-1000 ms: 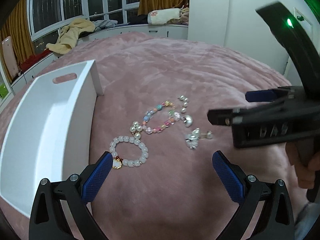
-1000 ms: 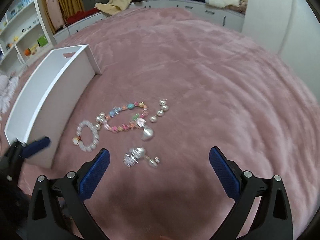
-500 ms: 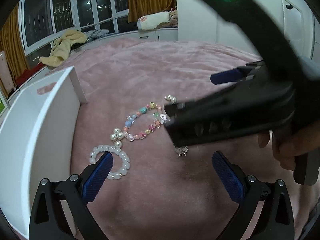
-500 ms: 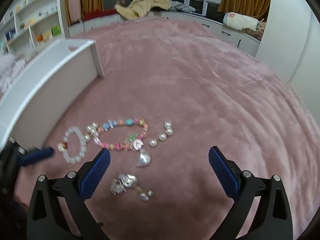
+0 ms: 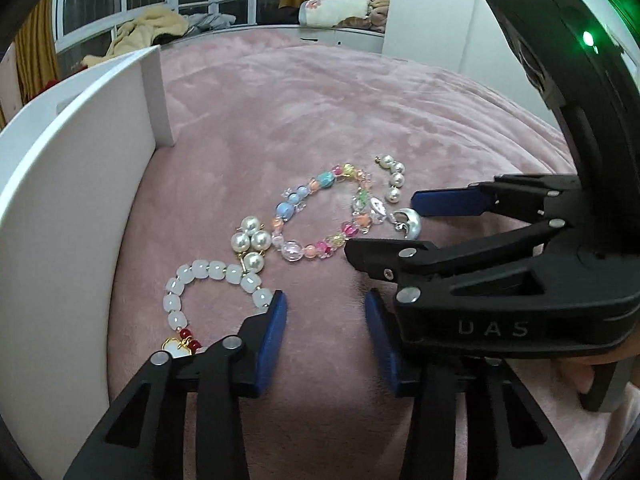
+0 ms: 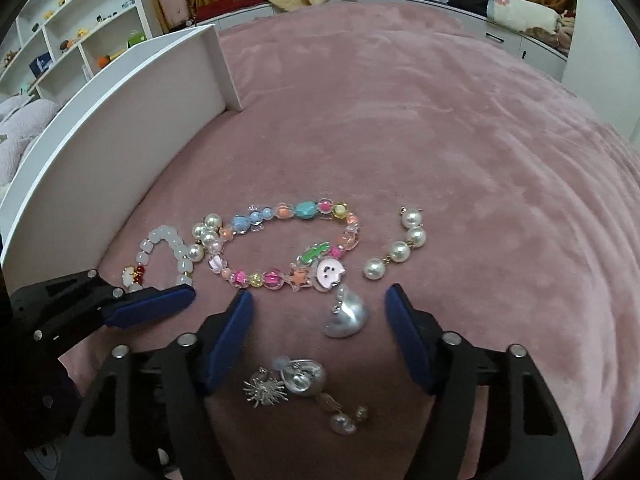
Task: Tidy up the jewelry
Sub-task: 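Close left tool on white bead bracelet while right tool grasps silver pearl earring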
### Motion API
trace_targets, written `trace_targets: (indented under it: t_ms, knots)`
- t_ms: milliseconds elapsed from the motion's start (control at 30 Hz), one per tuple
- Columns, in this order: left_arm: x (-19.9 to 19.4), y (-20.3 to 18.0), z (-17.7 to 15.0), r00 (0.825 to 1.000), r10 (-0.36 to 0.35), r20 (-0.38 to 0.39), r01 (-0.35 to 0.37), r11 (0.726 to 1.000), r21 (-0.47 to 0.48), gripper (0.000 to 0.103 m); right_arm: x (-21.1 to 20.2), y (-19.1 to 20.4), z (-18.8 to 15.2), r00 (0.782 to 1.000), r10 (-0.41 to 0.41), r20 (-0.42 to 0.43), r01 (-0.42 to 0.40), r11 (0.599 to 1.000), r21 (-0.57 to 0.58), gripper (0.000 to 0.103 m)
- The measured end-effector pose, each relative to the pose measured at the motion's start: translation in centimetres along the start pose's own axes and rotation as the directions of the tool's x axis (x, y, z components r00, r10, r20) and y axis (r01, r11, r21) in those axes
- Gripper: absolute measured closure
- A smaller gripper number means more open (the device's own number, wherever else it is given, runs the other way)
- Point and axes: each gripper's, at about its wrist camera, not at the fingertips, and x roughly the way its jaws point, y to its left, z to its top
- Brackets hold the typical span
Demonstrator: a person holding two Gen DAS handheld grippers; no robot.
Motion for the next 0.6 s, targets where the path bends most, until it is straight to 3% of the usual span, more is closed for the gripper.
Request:
trace_targets:
  t_ms: [167,267,367,600]
  knots:
    - [-0.8,0.5,-0.9,1.000,0.004,-0.004,-0.005,0.999,-0.031,0.076,-0.1,-1.1,-0.1,0.999,0.037,-0.012,-0.036,0.996,0.077,0.081]
    - [-0.9,0.7,-1.0,1.000,0.007,-0.011,-0.008,0.999,-0.037,0.089,-0.2,-1.2,-0.2,0.999,0.043,-0.023,-0.041,0.995,0.091,0.081]
    - [-0.9,1.1,-0.9,1.000,0.005,-0.020,-0.006,0.998,-0.060,0.096,-0.3,-1.0,-0.3,0.998,0.050,-0.023,-0.048,0.996,0.081,0.081]
    - [-1.8,1.5,-1.1,1.000,0.011,-0.008,-0.012,0.998,-0.068,0.097,-2.0,-1.6,0.2,0.998,0.062,0.023,-0.064,0.993,0.099,0.083]
